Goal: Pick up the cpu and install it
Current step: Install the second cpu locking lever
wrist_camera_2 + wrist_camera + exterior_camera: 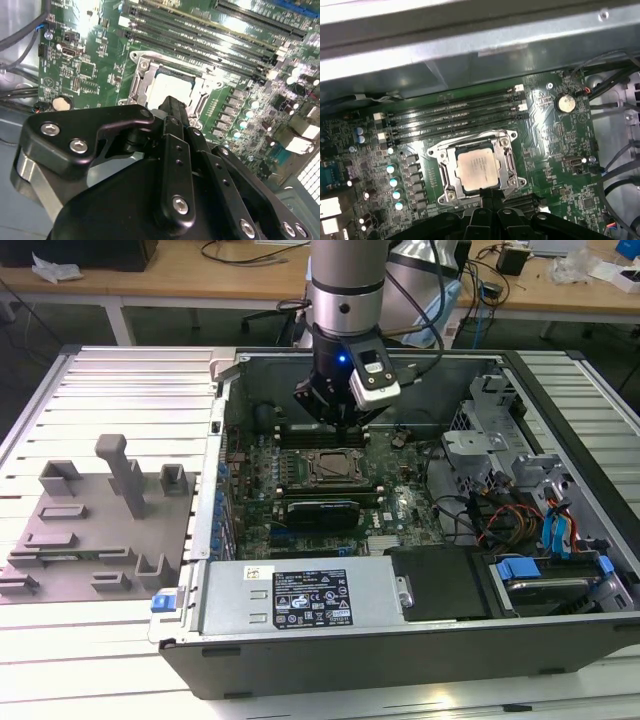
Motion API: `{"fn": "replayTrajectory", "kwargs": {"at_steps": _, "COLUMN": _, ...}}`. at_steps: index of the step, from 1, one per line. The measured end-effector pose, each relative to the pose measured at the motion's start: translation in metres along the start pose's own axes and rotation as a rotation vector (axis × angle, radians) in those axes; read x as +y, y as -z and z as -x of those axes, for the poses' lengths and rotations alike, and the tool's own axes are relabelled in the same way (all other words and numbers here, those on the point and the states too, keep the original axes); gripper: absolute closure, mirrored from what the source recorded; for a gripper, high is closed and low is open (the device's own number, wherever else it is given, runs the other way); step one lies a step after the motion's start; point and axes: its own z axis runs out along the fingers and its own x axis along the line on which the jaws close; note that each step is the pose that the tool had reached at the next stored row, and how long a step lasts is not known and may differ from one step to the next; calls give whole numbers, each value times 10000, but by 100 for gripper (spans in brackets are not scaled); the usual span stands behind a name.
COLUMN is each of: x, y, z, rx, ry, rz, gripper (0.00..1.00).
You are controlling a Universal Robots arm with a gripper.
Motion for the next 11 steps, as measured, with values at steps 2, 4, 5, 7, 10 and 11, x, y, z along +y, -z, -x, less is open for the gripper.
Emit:
{"fn": "replayTrajectory", "kwargs": {"at_steps": 2, "x": -93, "y": -4, "z": 19, "rx": 0, "ry": -1, "rz": 0, "gripper": 89}}
{"fn": "replayTrajectory", "kwargs": {"at_steps": 4, "x": -107, "y": -4, "z": 22, "rx": 0, "ry": 0, "rz": 0, "gripper": 89}}
{"fn": "replayTrajectory", "kwargs": {"at_steps": 5, "x": -113, "y": -5, "z": 23, "rx": 0, "ry": -1, "rz": 0, "gripper": 89}}
{"fn": "replayTrajectory", "kwargs": {"at_steps": 7, "x": -130, "y": -5, "z": 27, "rx": 0, "ry": -1, "rz": 0, "gripper": 89}}
{"fn": "replayTrajectory", "kwargs": {"at_steps": 10, "x": -165, "y": -7, "z": 34, "rx": 0, "ry": 0, "rz": 0, "gripper": 89}}
{"fn": "replayTrajectory", "kwargs": {"at_steps": 11, "x": -180, "y": -7, "z": 37, "rx": 0, "ry": 0, "rz": 0, "gripper": 89}}
